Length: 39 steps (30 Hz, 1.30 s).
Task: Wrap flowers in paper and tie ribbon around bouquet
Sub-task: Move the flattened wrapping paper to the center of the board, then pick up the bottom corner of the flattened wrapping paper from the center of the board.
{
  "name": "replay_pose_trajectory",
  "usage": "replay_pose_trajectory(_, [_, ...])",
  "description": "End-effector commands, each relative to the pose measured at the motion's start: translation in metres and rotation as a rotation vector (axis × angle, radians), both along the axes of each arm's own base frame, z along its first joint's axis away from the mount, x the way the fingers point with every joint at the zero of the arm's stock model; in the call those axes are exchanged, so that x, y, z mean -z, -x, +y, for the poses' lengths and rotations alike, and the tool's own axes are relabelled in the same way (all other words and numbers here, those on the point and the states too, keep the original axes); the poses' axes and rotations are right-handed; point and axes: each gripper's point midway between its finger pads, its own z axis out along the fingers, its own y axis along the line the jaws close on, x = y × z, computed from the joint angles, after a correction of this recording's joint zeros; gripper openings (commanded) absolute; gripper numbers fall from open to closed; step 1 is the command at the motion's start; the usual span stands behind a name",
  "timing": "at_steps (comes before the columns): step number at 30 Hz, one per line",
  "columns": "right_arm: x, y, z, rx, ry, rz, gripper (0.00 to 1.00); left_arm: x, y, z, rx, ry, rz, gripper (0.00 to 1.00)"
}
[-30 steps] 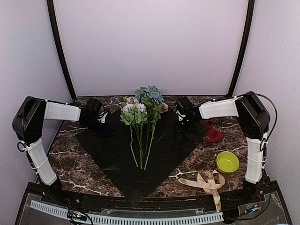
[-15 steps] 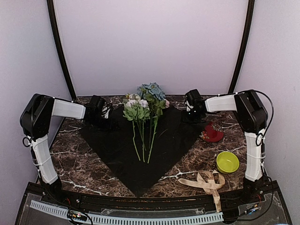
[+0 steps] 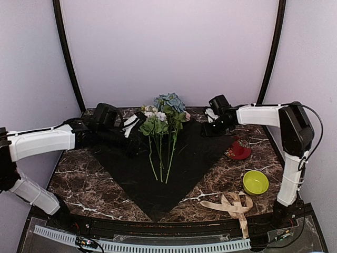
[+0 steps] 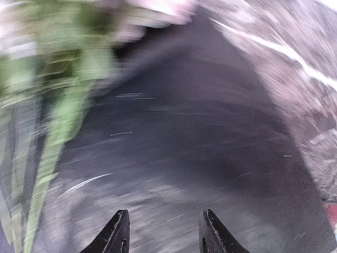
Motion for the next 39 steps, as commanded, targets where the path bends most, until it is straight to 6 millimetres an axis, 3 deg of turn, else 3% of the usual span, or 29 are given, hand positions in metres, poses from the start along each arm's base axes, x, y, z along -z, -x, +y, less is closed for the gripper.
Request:
replay_pose_trajectory(1, [-0.05, 0.053, 0.061, -0.266, -0.069, -0.086, 0.46, -0.004, 0.094, -0.022, 0.379, -0.003, -0.103, 0.74])
replay_pose_trajectory(5, [-0.047, 0.121, 0.104, -0.487, -0.07, -0.025, 0.46, 0.02, 0.167, -0.029, 0.699, -0.094, -0.212, 0.75])
replay_pose_trajectory(7, [-0.04, 0.155, 0.121, -0.592, -0.074, 0.011, 0.47, 0.037, 0.19, -0.023, 0.824, -0.153, -0.238, 0.76])
replay_pose_trajectory(10, [-0.024, 0.194, 0.135, -0.697, -0.069, 0.076, 0.47, 0.059, 0.203, -0.012, 0.939, -0.246, -0.262, 0.77])
replay_pose_trajectory(12, [-0.009, 0.209, 0.136, -0.714, -0.045, 0.106, 0.47, 0.077, 0.207, -0.006, 0.999, -0.322, -0.263, 0.78])
replay_pose_trajectory(16, [0.013, 0.224, 0.14, -0.71, -0.052, 0.16, 0.46, 0.115, 0.208, -0.001, 1.077, -0.467, -0.307, 0.77])
replay_pose_trajectory(19, [0.024, 0.229, 0.143, -0.707, -0.071, 0.177, 0.46, 0.132, 0.204, 0.0, 1.102, -0.522, -0.352, 0.76])
replay_pose_trajectory(23, [0.028, 0.226, 0.147, -0.695, -0.078, 0.158, 0.44, 0.156, 0.206, 0.017, 1.183, -0.606, -0.359, 0.75])
replay_pose_trajectory(25, [0.031, 0.225, 0.148, -0.692, -0.082, 0.157, 0.43, 0.163, 0.198, 0.016, 1.16, -0.644, -0.378, 0.75])
replay_pose_trajectory(28, [0.037, 0.227, 0.15, -0.693, -0.086, 0.173, 0.43, 0.164, 0.183, 0.005, 1.098, -0.664, -0.414, 0.71])
replay_pose_trajectory(33, [0.052, 0.233, 0.143, -0.691, -0.071, 0.202, 0.43, 0.165, 0.179, -0.001, 1.083, -0.647, -0.453, 0.61])
replay_pose_trajectory(39, [0.057, 0.235, 0.144, -0.699, -0.068, 0.218, 0.42, 0.155, 0.177, -0.011, 1.054, -0.591, -0.502, 0.37])
